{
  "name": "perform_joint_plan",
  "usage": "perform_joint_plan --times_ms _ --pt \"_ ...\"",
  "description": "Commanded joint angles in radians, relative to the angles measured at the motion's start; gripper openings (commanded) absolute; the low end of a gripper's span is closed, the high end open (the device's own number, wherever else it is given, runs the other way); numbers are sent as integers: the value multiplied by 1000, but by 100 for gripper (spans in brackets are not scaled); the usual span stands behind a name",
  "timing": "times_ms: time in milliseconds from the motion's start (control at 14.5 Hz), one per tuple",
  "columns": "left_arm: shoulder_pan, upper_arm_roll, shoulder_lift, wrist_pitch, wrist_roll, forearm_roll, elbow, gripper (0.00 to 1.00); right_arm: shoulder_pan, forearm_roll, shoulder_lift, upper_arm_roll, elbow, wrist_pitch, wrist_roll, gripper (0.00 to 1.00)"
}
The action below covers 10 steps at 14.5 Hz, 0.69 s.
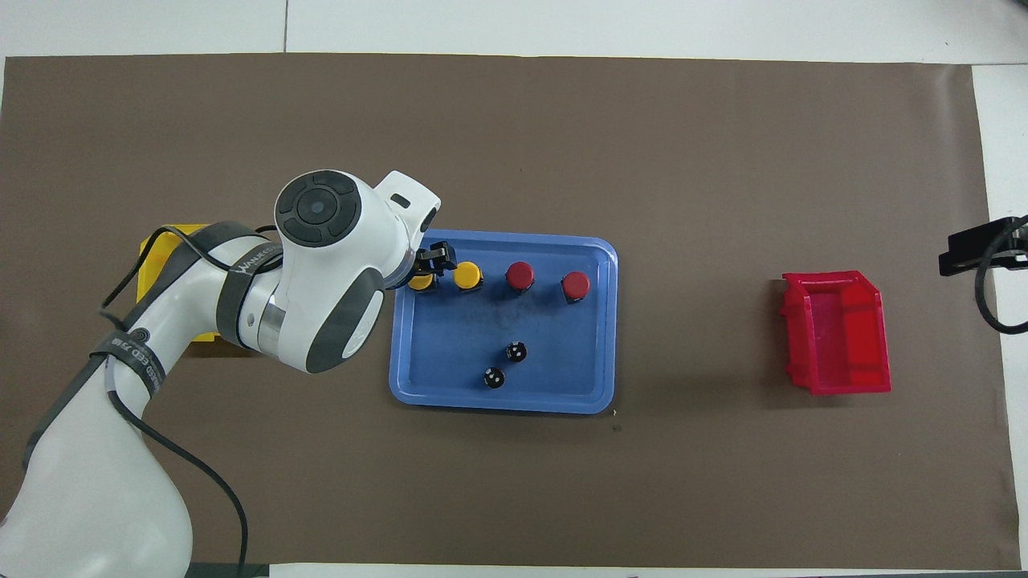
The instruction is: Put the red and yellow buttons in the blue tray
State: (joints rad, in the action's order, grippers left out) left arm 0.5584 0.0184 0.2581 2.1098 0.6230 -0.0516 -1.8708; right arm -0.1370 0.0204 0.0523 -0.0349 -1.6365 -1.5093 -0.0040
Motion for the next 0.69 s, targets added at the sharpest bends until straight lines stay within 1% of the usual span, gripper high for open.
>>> perform_joint_plan --times_ms 0,207,414,621 --pt "-17 20 -40 -138 -15 4 39 100 -10 -8 21 -8 -22 6 -11 100" --pt "-95 21 -127 -244 -168 36 50 100 -10 -8 21 -8 -22 6 -10 100" --pt "-191 22 -172 -336 -320 39 105 100 -10 -8 21 -8 -22 6 -11 100" --pt "-285 23 -247 -407 -451 39 110 100 -10 -8 21 -8 -22 6 -11 100"
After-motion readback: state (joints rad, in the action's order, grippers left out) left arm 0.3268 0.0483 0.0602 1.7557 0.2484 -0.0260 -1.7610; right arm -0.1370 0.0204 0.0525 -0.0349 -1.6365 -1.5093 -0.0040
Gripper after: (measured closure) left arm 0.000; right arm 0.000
